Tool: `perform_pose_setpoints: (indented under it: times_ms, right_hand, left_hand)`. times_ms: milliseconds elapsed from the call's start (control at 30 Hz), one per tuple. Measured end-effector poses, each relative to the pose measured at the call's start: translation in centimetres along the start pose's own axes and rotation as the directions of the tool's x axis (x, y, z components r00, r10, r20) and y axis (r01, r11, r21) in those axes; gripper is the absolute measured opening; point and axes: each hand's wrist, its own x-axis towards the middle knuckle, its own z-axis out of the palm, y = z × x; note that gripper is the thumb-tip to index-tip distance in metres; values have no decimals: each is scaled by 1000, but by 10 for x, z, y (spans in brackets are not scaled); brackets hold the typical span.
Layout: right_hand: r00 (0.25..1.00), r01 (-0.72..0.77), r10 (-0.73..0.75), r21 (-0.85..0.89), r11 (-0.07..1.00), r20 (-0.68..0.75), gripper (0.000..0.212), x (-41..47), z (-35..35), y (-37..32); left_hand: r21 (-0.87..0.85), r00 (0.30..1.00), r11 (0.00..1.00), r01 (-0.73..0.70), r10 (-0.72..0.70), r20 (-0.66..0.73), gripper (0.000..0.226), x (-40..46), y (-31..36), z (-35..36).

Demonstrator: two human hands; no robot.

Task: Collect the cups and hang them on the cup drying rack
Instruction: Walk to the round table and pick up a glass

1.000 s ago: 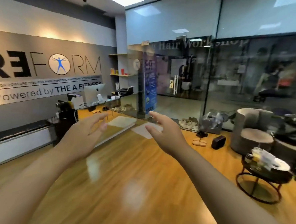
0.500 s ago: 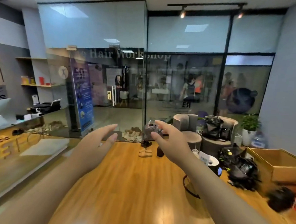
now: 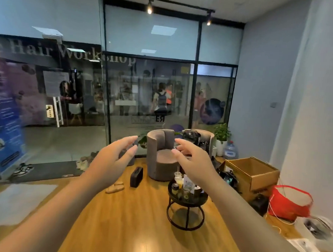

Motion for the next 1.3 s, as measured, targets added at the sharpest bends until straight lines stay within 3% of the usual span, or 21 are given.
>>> perform_pose_setpoints:
  times_ms: [233,467,667,1033,1300]
  right_hand:
    - [981,-80,70,-51,995,-181,46,97,-1,29]
    - [963,-158,119,-147,976,-244,44,176,4,127]
    - [956,-255,220,-182,950,-193,48,260,1,271]
    - [964,-260,242,-215,941,-106,57,435,-39,468]
    - [934,-350,356,-252,902,-24,55,499,1,622]
  left_hand:
    - [-196,982,972,-130,154,113,41,158,-36,60]
    - [-202,951,963,-177,220,216,40,260,-101,177]
    - [-109,952,988,-109,135,276,42,354,-164,287]
    - [-101,952,990,-95,120,282,44,522,-199,462]
    - [-65,920,998,-20,43,389,43,580,-305,628]
